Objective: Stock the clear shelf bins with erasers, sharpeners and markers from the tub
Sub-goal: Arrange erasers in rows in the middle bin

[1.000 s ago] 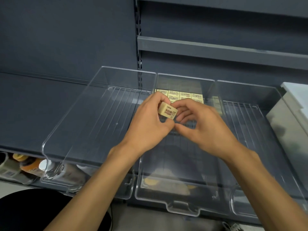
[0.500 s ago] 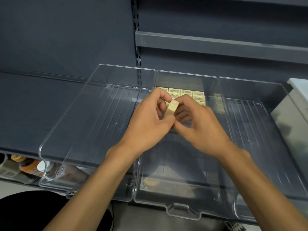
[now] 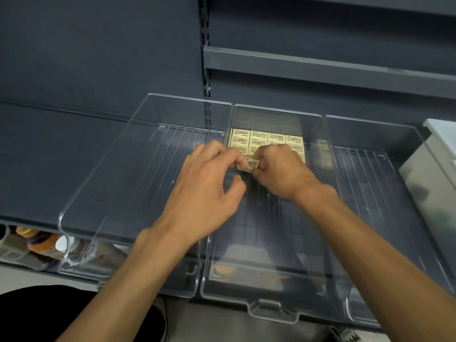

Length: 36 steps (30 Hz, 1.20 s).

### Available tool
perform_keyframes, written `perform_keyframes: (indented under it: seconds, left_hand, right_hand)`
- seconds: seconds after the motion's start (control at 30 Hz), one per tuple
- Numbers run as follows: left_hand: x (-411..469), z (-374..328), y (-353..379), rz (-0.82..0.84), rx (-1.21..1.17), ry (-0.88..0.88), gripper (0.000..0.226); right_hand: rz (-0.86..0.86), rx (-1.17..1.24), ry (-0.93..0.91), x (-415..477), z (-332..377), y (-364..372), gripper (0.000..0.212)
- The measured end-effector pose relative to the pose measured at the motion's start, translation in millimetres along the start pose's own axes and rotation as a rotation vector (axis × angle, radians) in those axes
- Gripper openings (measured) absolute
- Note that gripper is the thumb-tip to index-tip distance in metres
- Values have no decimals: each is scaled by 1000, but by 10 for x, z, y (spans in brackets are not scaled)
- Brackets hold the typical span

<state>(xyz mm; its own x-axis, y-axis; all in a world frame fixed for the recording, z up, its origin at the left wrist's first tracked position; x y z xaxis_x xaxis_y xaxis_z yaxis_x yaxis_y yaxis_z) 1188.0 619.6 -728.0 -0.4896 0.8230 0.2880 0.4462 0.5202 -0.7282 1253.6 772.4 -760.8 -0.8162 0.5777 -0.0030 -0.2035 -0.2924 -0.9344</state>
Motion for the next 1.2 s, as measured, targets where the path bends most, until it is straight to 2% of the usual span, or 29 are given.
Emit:
perform_keyframes:
  seconds: [0.17, 0.3, 0.43, 0.6, 0.73, 0.8, 0.9, 0.97, 1.1, 1.2]
  left_hand:
    - [-29, 91, -22, 28, -5, -39, 21]
    - [-9, 64, -10, 54, 44, -14, 21]
    - [-9, 7, 38, 92, 83, 3, 23]
    - [24, -66, 90, 73, 145, 11, 21]
    - [68, -267, 140, 53, 82, 65, 22]
    - [113, -378, 169, 61, 40, 84, 22]
    - [170, -512, 221, 94, 12, 74, 31]
    - [194, -631, 279, 149, 59, 73, 35]
    - [264, -963, 404, 210, 108, 58, 38]
    - [324, -1328, 484, 171, 95, 95, 39]
  right_hand:
    - [-65, 74, -32, 109, 34, 156, 22]
    - [-132, 204, 40, 145, 21, 193, 9]
    - [-169, 219, 22, 100, 72, 209, 8]
    - [-112, 301, 76, 56, 66, 175, 8]
    - [-203, 584, 173, -188, -15, -85, 3]
    - [-301, 683, 191, -394, -138, -313, 11]
    - [-441, 481, 180, -762, -357, -681, 14]
    - [-503, 333, 181, -1014, -490, -883, 27]
    - [-441, 107, 280, -1325, -761, -1082, 45]
    - [-420, 95, 352, -1588, -966, -1245, 50]
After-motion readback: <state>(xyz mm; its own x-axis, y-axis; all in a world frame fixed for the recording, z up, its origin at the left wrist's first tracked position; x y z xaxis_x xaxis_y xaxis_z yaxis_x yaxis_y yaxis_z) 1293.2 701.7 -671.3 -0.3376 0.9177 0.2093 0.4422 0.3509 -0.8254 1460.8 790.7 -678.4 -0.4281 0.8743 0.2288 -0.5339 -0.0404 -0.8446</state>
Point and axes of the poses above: each hand's wrist, its own x-axis towards the middle knuckle, its own y-axis out of the palm, z = x × y, the point moved 4 cm from there along x, towards the middle knuckle, and after that the axes turned 4 degrees about -y, right-handed, at the moved point
